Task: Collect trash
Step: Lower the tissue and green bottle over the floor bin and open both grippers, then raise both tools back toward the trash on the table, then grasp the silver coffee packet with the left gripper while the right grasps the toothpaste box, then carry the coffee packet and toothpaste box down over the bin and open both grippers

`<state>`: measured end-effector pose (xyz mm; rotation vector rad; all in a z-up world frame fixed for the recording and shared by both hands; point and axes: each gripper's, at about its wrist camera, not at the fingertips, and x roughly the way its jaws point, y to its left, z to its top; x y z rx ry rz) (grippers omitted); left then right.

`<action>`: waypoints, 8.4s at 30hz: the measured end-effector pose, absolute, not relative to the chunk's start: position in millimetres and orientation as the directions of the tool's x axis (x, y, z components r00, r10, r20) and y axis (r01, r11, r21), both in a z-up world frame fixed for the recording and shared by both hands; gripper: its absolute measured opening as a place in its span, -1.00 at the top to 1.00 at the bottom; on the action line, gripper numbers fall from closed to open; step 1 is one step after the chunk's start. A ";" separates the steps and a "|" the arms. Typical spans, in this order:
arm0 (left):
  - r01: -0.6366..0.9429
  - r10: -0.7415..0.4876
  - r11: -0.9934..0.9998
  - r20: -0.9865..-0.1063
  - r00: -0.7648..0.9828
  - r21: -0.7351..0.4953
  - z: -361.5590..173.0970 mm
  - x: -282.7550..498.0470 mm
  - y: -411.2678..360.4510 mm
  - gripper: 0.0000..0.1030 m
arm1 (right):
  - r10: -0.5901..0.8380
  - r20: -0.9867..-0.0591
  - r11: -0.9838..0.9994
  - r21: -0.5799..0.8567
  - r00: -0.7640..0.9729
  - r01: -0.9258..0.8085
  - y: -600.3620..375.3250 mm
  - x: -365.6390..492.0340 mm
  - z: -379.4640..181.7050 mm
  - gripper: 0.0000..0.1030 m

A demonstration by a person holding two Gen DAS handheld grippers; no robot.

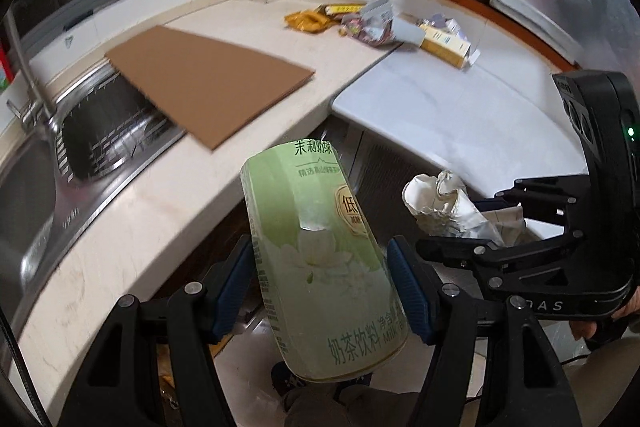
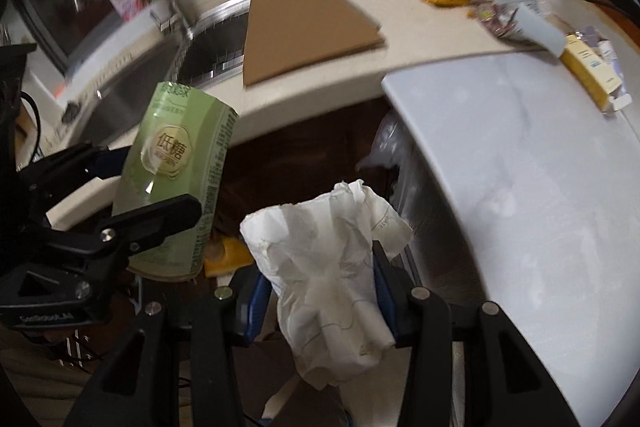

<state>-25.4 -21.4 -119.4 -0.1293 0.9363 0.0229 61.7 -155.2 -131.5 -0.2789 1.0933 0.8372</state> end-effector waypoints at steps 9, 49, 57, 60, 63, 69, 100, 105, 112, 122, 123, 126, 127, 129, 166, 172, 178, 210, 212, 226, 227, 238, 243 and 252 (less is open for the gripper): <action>-0.111 -0.054 0.984 -0.821 0.569 -0.142 -177.6 -40.6 2.0 -0.27 | 0.362 -0.919 0.675 0.142 0.158 -0.724 -128.5 54.3 -185.9 0.12; 0.152 -0.146 0.984 -0.918 0.370 -0.096 -437.6 84.8 -23.3 -0.30 | 0.305 -0.947 0.866 0.230 0.104 -0.444 -141.1 109.2 -447.8 0.07; 0.133 -0.116 0.988 -0.929 0.351 -0.073 -456.1 89.3 -12.2 -0.68 | 0.305 -0.949 0.874 0.244 0.081 -0.421 -137.7 114.3 -473.4 0.05; 0.120 -0.105 0.991 -0.931 0.350 -0.066 -456.6 82.9 -7.8 -0.69 | 0.298 -0.952 0.872 0.242 0.069 -0.426 -130.9 116.4 -477.8 0.00; 0.097 -0.088 0.994 -0.930 0.356 -0.057 -455.4 77.1 -2.4 -0.69 | 0.293 -0.954 0.873 0.240 0.061 -0.424 -125.2 119.2 -479.7 -0.01; 0.040 -0.054 0.998 -0.931 0.362 -0.042 -450.9 72.8 8.6 -0.88 | 0.290 -0.954 0.871 0.231 0.073 -0.433 -114.4 120.7 -472.2 -0.19; 0.030 -0.085 0.996 -0.752 0.654 -0.087 -158.4 35.0 -25.6 -0.88 | 0.416 -0.848 0.804 0.174 0.330 -0.568 -178.3 62.8 -167.4 -0.24; 0.064 -0.095 0.996 -0.715 0.693 -0.070 -101.9 49.2 -41.5 -0.88 | 0.442 -0.797 0.818 0.171 0.412 -0.549 -201.7 73.0 -119.0 -0.24; 0.130 -0.093 0.992 -0.707 0.701 -0.001 -54.4 85.0 -85.7 -0.88 | 0.436 -0.713 0.866 0.167 0.549 -0.471 -242.8 94.2 -66.8 -0.24; 0.225 -0.051 0.962 -0.704 0.709 0.157 -23.2 151.1 -134.5 -0.88 | 0.410 -0.661 0.907 0.224 0.628 -0.357 -296.0 134.4 -43.8 -0.24; 0.230 -0.063 0.963 -0.715 0.696 0.139 -24.8 160.2 -133.6 -0.88 | 0.409 -0.655 0.910 0.236 0.635 -0.342 -301.0 139.6 -42.5 -0.24; 0.221 -0.111 0.974 -0.736 0.668 0.054 -25.0 191.6 -123.3 -0.88 | 0.390 -0.649 0.920 0.246 0.653 -0.305 -308.3 152.0 -40.9 -0.24; 0.216 -0.124 0.976 -0.738 0.664 0.030 -24.7 203.1 -119.0 -0.88 | 0.383 -0.648 0.923 0.241 0.659 -0.299 -308.2 154.2 -40.2 -0.24; 0.215 -0.137 0.976 -0.740 0.659 0.011 -25.9 218.8 -112.0 -0.88 | 0.359 -0.650 0.933 0.223 0.670 -0.284 -307.9 158.8 -40.1 -0.24; 0.461 -0.326 0.877 -0.874 0.360 -0.137 -141.2 502.6 -95.5 0.29 | 0.079 -0.764 0.924 -0.185 0.641 -0.335 -262.9 387.2 -101.4 -0.27; 0.492 -0.316 0.863 -0.881 0.351 -0.113 -145.2 490.2 -100.2 0.83 | 0.084 -0.794 0.903 -0.195 0.602 -0.383 -255.8 398.4 -107.7 -0.28; 0.471 -0.300 0.876 -0.882 0.364 -0.103 -140.4 468.8 -96.1 0.85 | 0.064 -0.815 0.870 -0.237 0.576 -0.431 -244.7 398.0 -113.9 -0.28; 0.185 -0.156 0.981 -0.792 0.590 -0.055 -50.5 217.6 -45.7 0.85 | 0.361 -0.764 0.919 0.195 0.534 -0.341 -269.3 235.4 -75.6 -0.08; 0.148 -0.115 0.988 -0.786 0.607 -0.030 -50.3 189.5 -43.6 0.85 | 0.396 -0.755 0.906 0.226 0.523 -0.359 -270.2 214.7 -71.0 -0.08; -0.075 0.085 0.996 -0.817 0.570 0.051 -96.1 58.7 -28.0 0.85 | 0.518 -0.759 0.793 0.254 0.395 -0.554 -220.4 112.4 -78.8 -0.07; -0.084 0.096 0.995 -0.824 0.559 0.059 -101.0 53.2 -25.7 0.85 | 0.518 -0.761 0.792 0.252 0.391 -0.557 -218.1 107.7 -80.5 -0.07; -0.140 0.199 0.979 -0.866 0.459 0.151 -175.9 11.0 -16.8 0.85 | 0.426 -0.852 0.770 0.164 0.305 -0.616 -168.0 73.7 -145.9 -0.07; -0.133 0.193 0.979 -0.895 0.402 0.151 -235.5 7.8 -11.9 0.85 | 0.343 -0.907 0.783 0.132 0.245 -0.608 -152.0 69.4 -201.5 -0.06; -0.067 0.133 0.991 -0.936 0.327 0.118 -346.3 24.9 -12.1 0.83 | 0.219 -0.967 0.836 0.118 0.128 -0.535 -145.1 74.3 -324.4 -0.06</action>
